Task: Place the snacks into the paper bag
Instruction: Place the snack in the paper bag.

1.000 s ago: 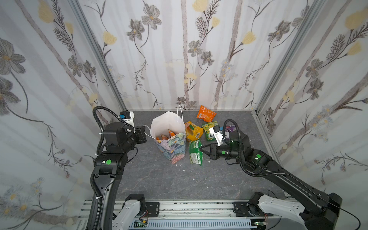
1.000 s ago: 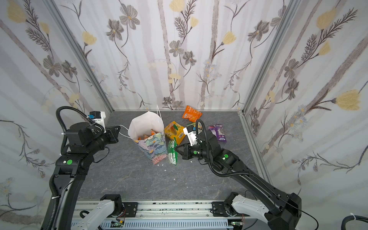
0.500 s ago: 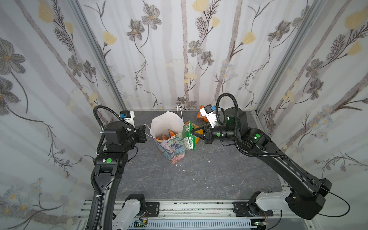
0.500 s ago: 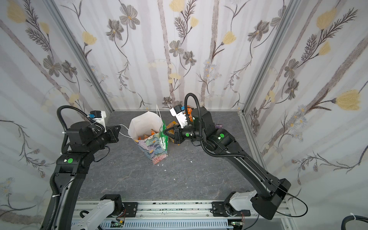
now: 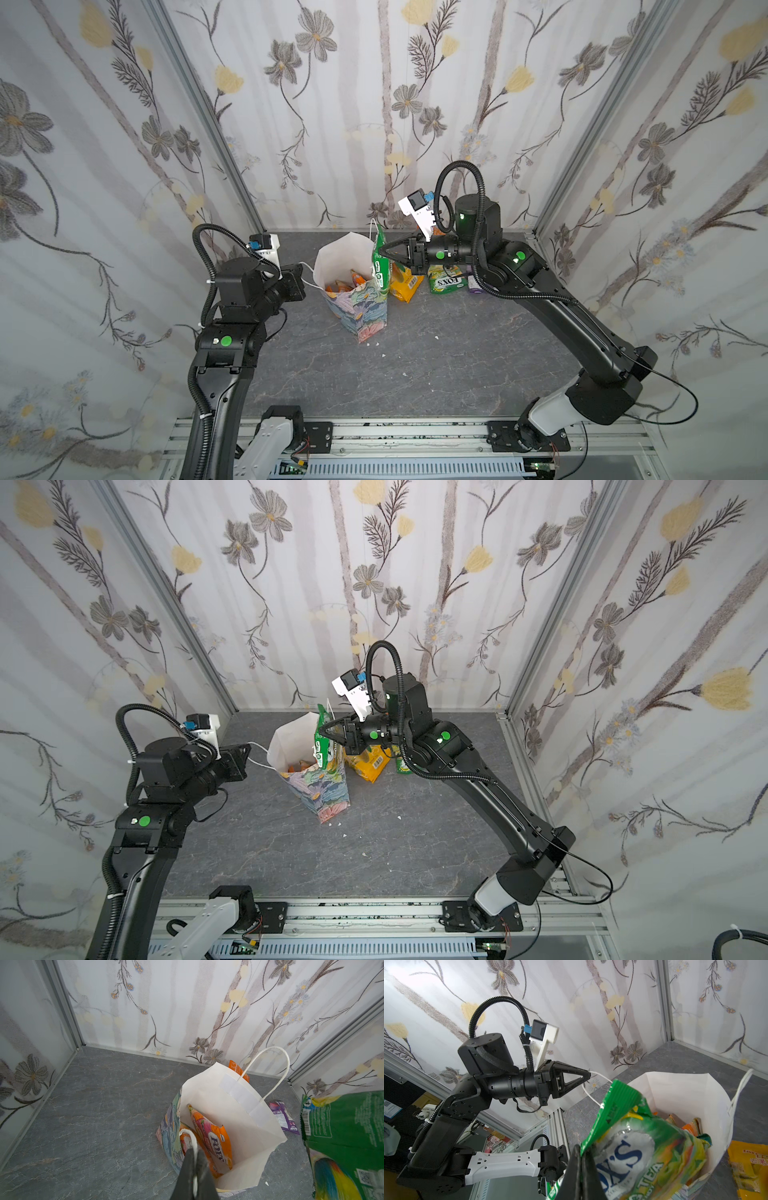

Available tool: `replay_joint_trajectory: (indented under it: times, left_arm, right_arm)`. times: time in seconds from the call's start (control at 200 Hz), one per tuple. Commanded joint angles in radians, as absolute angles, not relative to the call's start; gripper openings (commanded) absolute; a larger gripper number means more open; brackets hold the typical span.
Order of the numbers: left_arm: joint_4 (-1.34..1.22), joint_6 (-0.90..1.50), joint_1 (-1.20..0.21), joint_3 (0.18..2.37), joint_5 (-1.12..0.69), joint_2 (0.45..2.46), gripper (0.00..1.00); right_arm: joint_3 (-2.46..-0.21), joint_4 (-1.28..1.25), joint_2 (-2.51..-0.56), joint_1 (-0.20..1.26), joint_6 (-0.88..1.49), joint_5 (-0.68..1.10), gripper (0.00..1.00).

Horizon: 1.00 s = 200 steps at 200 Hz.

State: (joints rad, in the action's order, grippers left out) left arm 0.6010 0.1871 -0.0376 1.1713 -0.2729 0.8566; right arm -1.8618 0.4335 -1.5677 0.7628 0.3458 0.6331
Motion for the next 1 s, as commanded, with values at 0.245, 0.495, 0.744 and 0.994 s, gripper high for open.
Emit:
replay_joint_trajectory:
  times: [0.245, 0.495, 0.744, 0.994]
  left_arm:
    - [0.574, 0.175, -0.037, 1.175, -0.274, 0.851, 0.0]
    - [0.572, 0.171, -0.037, 1.175, -0.263, 0.846, 0.0]
    - [0.576, 0.161, -0.037, 1.181, -0.251, 0.855, 0.0]
    - [0.576, 0.157, -0.037, 1.182, -0.244, 0.857, 0.0]
  right_arm:
    - [-2.036, 0.341, -1.724, 0.751, 0.357, 0.679, 0.0]
    - [-2.204, 0.424, -1.863, 0.741, 0.322, 0.682, 0.0]
    - [-2.232, 0.451, -1.936, 0.728, 0.322, 0.708, 0.0]
    - [-2.257, 0.509, -1.993, 0.728, 0.3, 0.689, 0.0]
